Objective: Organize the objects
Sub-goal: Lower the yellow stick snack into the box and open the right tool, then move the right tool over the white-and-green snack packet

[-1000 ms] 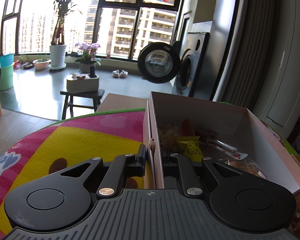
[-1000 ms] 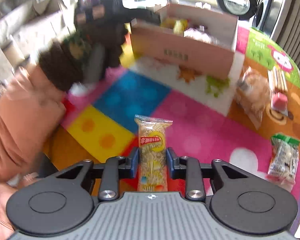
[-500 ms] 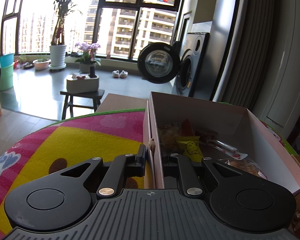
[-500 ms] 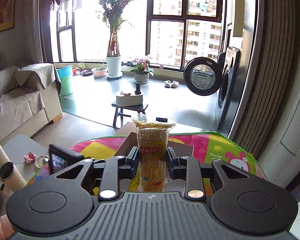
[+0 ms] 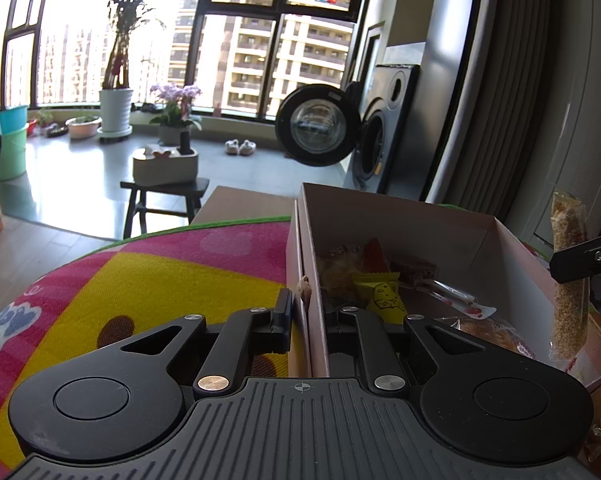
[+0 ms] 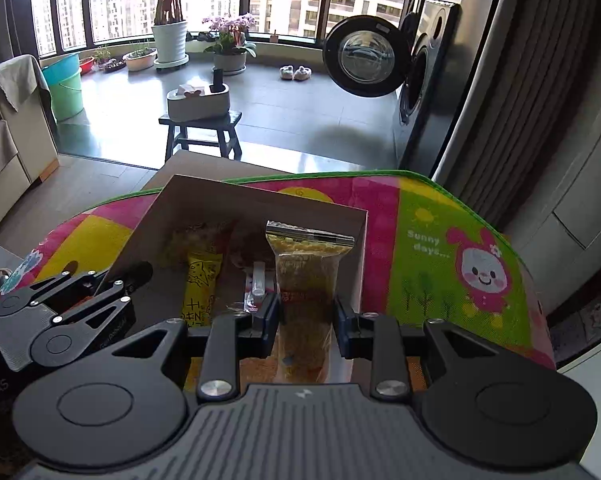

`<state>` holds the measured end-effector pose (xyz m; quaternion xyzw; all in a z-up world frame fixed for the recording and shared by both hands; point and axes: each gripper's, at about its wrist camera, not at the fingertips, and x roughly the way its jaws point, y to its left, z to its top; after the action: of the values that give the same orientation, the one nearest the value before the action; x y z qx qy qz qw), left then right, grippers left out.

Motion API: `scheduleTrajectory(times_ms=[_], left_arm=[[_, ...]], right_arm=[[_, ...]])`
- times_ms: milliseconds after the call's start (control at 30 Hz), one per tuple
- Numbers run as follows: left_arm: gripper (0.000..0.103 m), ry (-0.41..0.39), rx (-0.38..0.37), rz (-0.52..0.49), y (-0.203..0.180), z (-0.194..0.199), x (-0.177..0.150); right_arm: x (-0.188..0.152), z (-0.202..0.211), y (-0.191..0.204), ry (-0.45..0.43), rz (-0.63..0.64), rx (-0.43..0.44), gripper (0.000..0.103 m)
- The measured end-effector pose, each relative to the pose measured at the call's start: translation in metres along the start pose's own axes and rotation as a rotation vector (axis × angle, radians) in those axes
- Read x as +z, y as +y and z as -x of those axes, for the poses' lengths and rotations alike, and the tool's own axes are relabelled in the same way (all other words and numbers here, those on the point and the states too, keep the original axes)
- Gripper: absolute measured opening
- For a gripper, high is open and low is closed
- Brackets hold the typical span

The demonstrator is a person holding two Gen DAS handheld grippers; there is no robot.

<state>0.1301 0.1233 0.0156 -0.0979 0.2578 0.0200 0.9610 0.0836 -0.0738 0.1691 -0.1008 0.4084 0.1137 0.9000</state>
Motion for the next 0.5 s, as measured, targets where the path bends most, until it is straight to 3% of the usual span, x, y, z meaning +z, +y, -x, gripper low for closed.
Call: scheduleTrajectory(times_ms=[133, 200, 267, 500], left_arm=[[0.015, 0.0, 0.0, 0.0, 0.0, 0.0, 0.0], [0.015, 0.0, 0.0, -0.001, 0.0, 0.0, 0.0], [0.015, 0.0, -0.001, 0.0, 0.0, 0.0, 0.0], [0.015, 0.003, -0.002, 0.001, 0.001, -0.001, 0.0]], right_arm=[[0.002, -0.008, -0.001, -0.001, -0.015, 0.009, 0.028], [0.003, -0.008, -0.004, -0.022, -0.015, 0.008, 0.035], [0.004, -0.002, -0.006, -0.043, -0.013, 0.006, 0.05], [-0.011, 0.029, -0.026, -0.092, -0.034, -0.013, 0.06]])
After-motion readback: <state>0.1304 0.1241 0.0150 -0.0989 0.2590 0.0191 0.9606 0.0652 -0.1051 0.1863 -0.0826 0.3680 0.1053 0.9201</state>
